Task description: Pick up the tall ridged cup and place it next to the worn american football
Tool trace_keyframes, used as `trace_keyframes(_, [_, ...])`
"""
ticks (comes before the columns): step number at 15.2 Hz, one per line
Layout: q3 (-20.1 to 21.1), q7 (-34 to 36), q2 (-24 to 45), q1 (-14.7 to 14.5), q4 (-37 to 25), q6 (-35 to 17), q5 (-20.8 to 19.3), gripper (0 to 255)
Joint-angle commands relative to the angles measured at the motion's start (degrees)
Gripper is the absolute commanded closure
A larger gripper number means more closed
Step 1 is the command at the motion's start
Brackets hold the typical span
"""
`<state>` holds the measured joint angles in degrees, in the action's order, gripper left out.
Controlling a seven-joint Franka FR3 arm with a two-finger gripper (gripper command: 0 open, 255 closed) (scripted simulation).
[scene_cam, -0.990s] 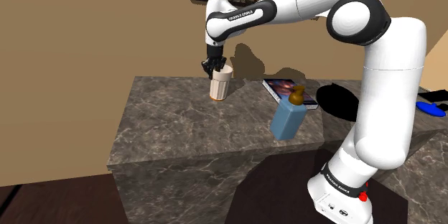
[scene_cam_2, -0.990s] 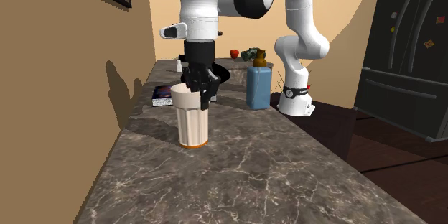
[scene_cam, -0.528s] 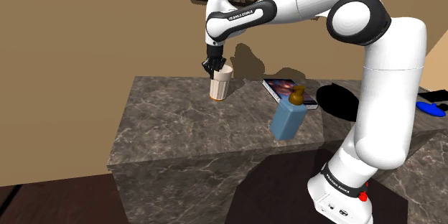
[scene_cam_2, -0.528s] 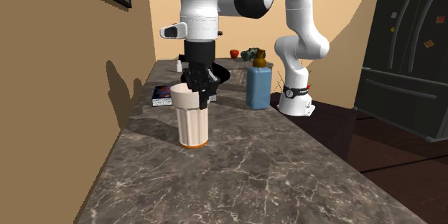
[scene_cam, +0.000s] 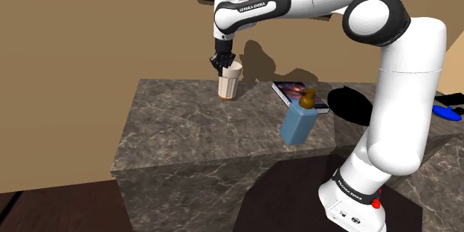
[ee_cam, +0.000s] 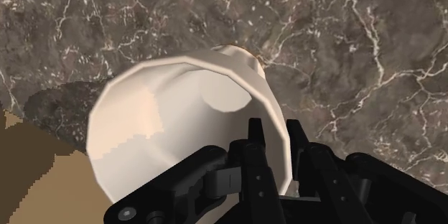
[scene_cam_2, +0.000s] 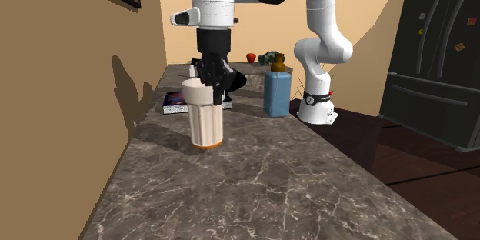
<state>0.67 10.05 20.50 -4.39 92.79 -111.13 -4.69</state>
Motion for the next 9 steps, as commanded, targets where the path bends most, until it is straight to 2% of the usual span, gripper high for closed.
trace_keyframes(1, [0.0,-0.12,-0.16,0.0,-1.34,1.46,0.04,255])
trace_keyframes(9, [0.03,-0.52,-1.15,-0.04,-6.08,7.18,0.18,255])
